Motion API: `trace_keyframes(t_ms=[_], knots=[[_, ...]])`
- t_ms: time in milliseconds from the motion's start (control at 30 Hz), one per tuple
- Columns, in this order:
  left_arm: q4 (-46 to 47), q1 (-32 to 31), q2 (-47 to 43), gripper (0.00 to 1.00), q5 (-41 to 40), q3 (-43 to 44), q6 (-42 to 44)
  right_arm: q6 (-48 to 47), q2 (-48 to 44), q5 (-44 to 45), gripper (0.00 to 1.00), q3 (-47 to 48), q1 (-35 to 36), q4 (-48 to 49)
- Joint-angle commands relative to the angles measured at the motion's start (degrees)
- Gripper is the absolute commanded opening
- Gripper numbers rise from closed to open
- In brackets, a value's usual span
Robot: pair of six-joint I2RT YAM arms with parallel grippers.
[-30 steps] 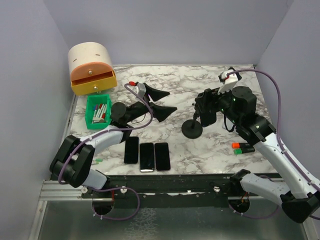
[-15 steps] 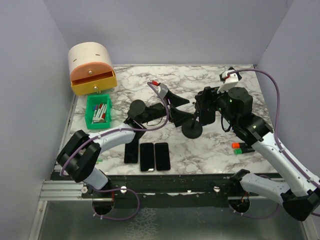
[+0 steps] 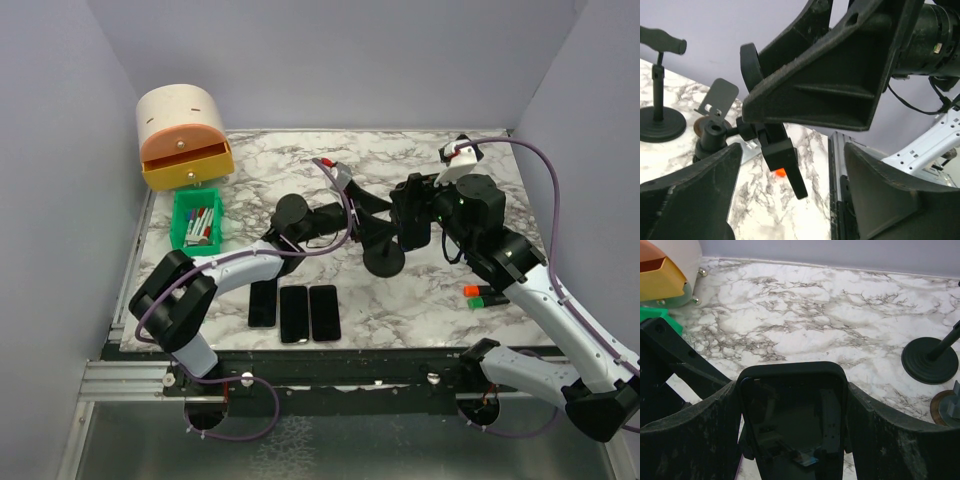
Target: Remove the phone from the phone stand
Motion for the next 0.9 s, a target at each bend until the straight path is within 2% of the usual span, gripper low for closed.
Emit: trace_keyframes(t_ms=[0, 100, 300, 500, 600, 633, 767, 867], knots=[[-1.31, -0.53, 2.39, 0.71, -1.48, 3.57, -1.12, 0.99, 0.1, 0.72, 0.2, 1.18, 0.17, 1.53], [-1.6, -0.78, 2.91, 0.53, -1.93, 3.37, -2.19, 0.91, 0.05, 0.73, 0.2, 1.13, 0.17, 1.28], [-1.77, -1.79, 2.91, 0.4, -2.28, 3.3, -2.41, 0.82, -0.12, 0.99, 0.2, 1.05, 0.17, 1.05], [-1.71, -2.22, 2.23, 0.03, -2.62, 3.13, -1.8, 0.65, -0.54, 0.7, 0.2, 0.58, 0.17, 0.77], [-1.69, -2.56, 1.97, 0.0, -2.77, 2.71, -0.65, 0.63, -0.44, -0.72, 0.24, 0.71, 0.17, -0.74], [-1.71, -2.59, 1.88, 0.0, -2.88, 2.65, -0.43, 0.64, -0.39, -1.32, 0.28, 0.92, 0.17, -1.53], [-1.77, -2.72, 1.27, 0.0, -3.29, 1.98, 0.67, 0.47, -0.53, -3.13, 0.63, 1.69, 0.17, -4.68], [-1.78, -2.74, 0.77, 0.0, -3.62, 1.57, 1.47, 0.74, -1.14, -3.48, 0.78, 2.28, 0.17, -6.36]])
